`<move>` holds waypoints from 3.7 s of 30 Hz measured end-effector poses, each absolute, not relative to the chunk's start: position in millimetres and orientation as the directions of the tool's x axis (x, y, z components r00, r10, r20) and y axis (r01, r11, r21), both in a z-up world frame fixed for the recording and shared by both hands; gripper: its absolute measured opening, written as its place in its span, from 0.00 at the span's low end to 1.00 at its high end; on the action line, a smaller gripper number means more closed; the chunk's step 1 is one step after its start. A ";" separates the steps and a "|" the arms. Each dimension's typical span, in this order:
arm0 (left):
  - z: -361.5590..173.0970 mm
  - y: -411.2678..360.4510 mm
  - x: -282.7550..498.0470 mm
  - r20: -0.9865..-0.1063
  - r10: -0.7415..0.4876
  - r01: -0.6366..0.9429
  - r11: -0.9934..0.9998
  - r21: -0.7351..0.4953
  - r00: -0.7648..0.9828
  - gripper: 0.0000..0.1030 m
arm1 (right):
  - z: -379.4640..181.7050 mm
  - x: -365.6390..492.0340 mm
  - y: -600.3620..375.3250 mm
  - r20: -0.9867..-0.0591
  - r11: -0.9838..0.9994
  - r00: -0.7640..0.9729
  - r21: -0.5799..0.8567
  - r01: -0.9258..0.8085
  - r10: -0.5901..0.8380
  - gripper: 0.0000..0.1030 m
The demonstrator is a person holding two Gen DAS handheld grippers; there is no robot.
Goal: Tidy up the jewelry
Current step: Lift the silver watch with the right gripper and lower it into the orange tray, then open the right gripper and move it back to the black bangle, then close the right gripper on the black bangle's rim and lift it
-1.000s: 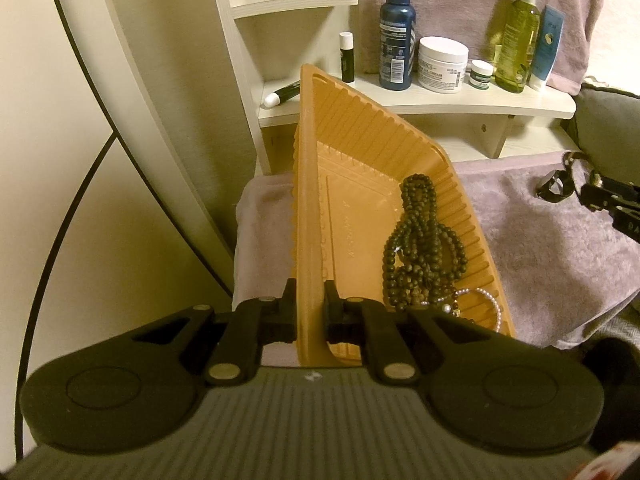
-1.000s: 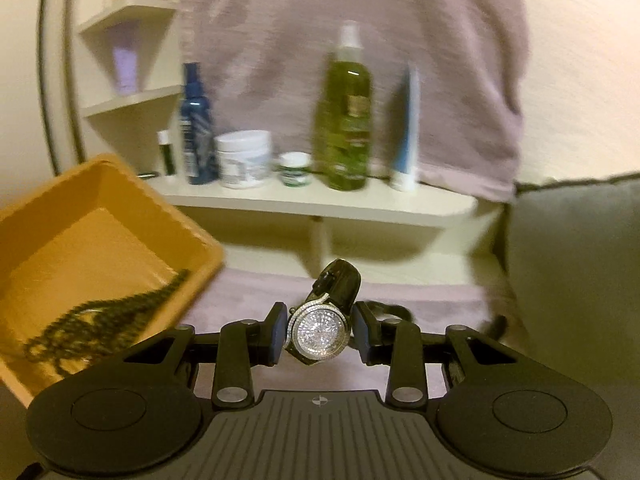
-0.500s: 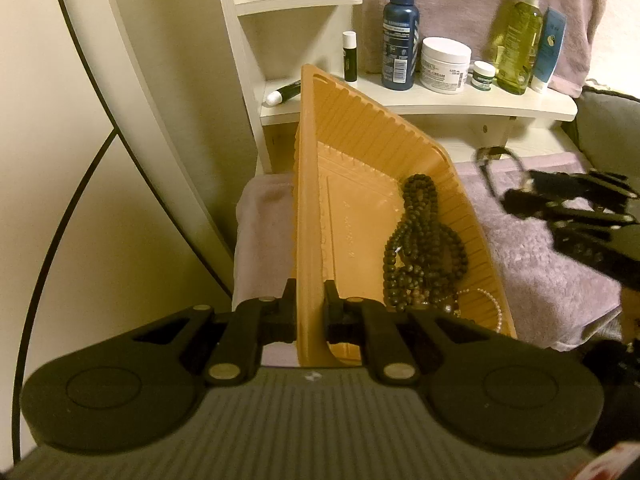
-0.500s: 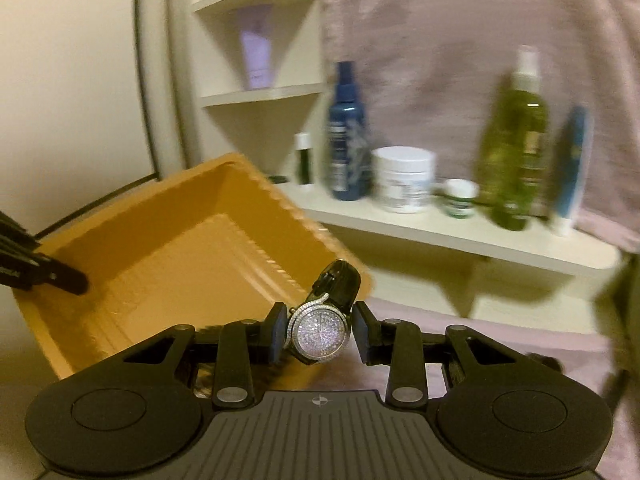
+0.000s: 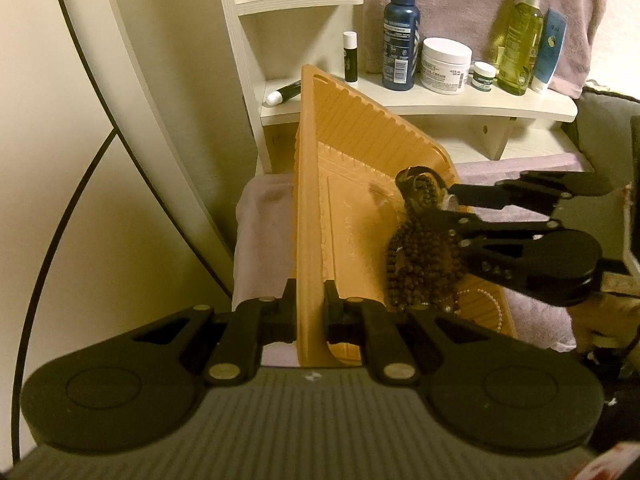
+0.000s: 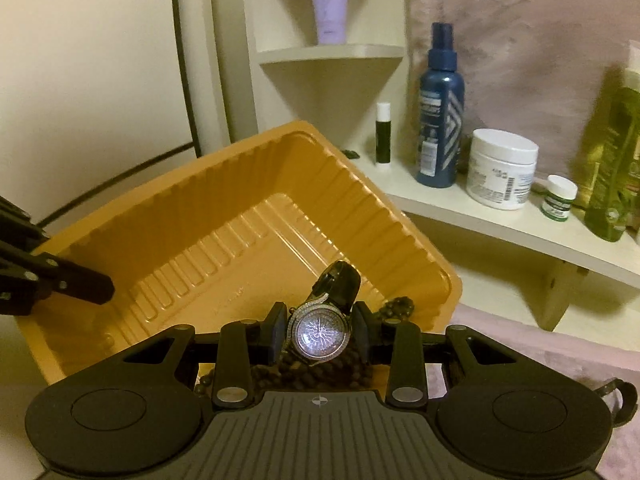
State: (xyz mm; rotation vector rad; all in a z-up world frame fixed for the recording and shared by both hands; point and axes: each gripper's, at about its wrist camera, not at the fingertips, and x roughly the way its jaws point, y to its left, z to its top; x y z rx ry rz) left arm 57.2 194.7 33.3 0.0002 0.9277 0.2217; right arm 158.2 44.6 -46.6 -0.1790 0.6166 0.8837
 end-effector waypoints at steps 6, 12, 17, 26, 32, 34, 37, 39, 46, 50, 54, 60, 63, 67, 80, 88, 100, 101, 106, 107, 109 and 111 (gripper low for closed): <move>32.4 194.9 57.8 -0.794 0.189 -0.191 0.977 0.094 0.578 0.10 | -52.8 157.8 52.1 -0.593 0.609 0.429 0.134 -0.782 0.681 0.36; 32.2 194.7 57.5 -0.792 0.190 -0.193 0.977 0.093 0.580 0.10 | -47.9 153.9 39.4 -0.575 0.605 0.426 0.156 -0.781 0.698 0.61; 32.4 194.4 57.0 -0.792 0.189 -0.191 0.977 0.093 0.581 0.10 | -44.8 153.0 10.3 -0.556 0.633 0.456 0.173 -0.755 0.695 0.61; 32.8 194.5 56.5 -0.792 0.190 -0.192 0.977 0.094 0.581 0.10 | -48.4 156.5 -61.8 -0.551 0.748 0.560 0.195 -0.634 0.618 0.61; 32.8 193.8 56.0 -0.791 0.193 -0.195 0.976 0.095 0.581 0.10 | -56.3 160.3 -103.9 -0.575 0.814 0.608 0.199 -0.545 0.548 0.61; 32.7 193.7 56.1 -0.791 0.193 -0.195 0.976 0.095 0.581 0.10 | -59.4 160.7 -114.9 -0.585 0.832 0.621 0.188 -0.522 0.521 0.61; 33.0 193.3 56.2 -0.791 0.194 -0.194 0.976 0.097 0.580 0.10 | -64.8 163.2 -129.1 -0.601 0.855 0.637 0.166 -0.491 0.482 0.61; 33.1 192.9 56.3 -0.791 0.195 -0.193 0.976 0.099 0.580 0.10 | -67.3 164.5 -138.4 -0.608 0.869 0.649 0.151 -0.472 0.458 0.61; 33.5 191.7 56.7 -0.791 0.196 -0.193 0.976 0.101 0.579 0.10 | -70.3 174.6 -157.5 -0.617 0.901 0.683 0.104 -0.422 0.391 0.61; 33.5 192.2 56.7 -0.792 0.195 -0.192 0.976 0.100 0.579 0.10 | -70.1 179.8 -161.5 -0.616 0.904 0.691 0.083 -0.420 0.377 0.61; 33.6 192.4 56.6 -0.792 0.195 -0.192 0.976 0.100 0.578 0.10 | -68.3 186.4 -159.6 -0.608 0.899 0.695 0.071 -0.433 0.383 0.61; 33.5 192.7 56.5 -0.793 0.196 -0.191 0.976 0.102 0.577 0.10 | -67.7 200.4 -146.1 -0.606 0.889 0.693 0.053 -0.456 0.391 0.61; 33.6 192.7 56.8 -0.793 0.195 -0.191 0.976 0.101 0.577 0.10 | -68.8 208.4 -136.9 -0.602 0.891 0.699 0.044 -0.452 0.385 0.61; 33.6 193.8 57.2 -0.795 0.193 -0.191 0.977 0.099 0.576 0.10 | -74.8 219.5 -125.9 -0.609 0.900 0.701 0.050 -0.432 0.371 0.61; 33.1 194.9 57.8 -0.795 0.192 -0.191 0.977 0.097 0.576 0.10 | -98.3 240.8 -99.9 -0.649 0.926 0.700 0.022 -0.376 0.299 0.46; 32.1 194.2 58.1 -0.795 0.193 -0.193 0.976 0.097 0.575 0.10 | -105.1 246.6 -95.0 -0.657 0.936 0.703 0.014 -0.351 0.273 0.35; 31.6 194.3 58.1 -0.796 0.191 -0.195 0.976 0.094 0.575 0.10 | -105.1 245.0 -98.5 -0.656 0.925 0.691 0.028 -0.378 0.302 0.18; 31.4 194.0 58.2 -0.796 0.191 -0.195 0.976 0.093 0.575 0.10 | -104.3 243.9 -98.5 -0.655 0.925 0.692 0.028 -0.378 0.303 0.18; 31.3 195.1 58.1 -0.796 0.190 -0.195 0.976 0.092 0.575 0.10 | -101.4 239.3 -101.7 -0.652 0.918 0.685 0.044 -0.395 0.325 0.15; 31.2 195.0 58.2 -0.796 0.190 -0.196 0.976 0.091 0.575 0.10 | -100.5 238.4 -102.4 -0.651 0.917 0.684 0.046 -0.396 0.328 0.15; 31.4 195.3 58.1 -0.796 0.189 -0.195 0.977 0.091 0.575 0.10 | -99.4 236.7 -103.9 -0.651 0.917 0.683 0.054 -0.396 0.333 0.15; 31.5 195.4 58.1 -0.796 0.189 -0.195 0.977 0.091 0.575 0.10 | -98.6 234.8 -105.2 -0.650 0.915 0.681 0.059 -0.398 0.338 0.14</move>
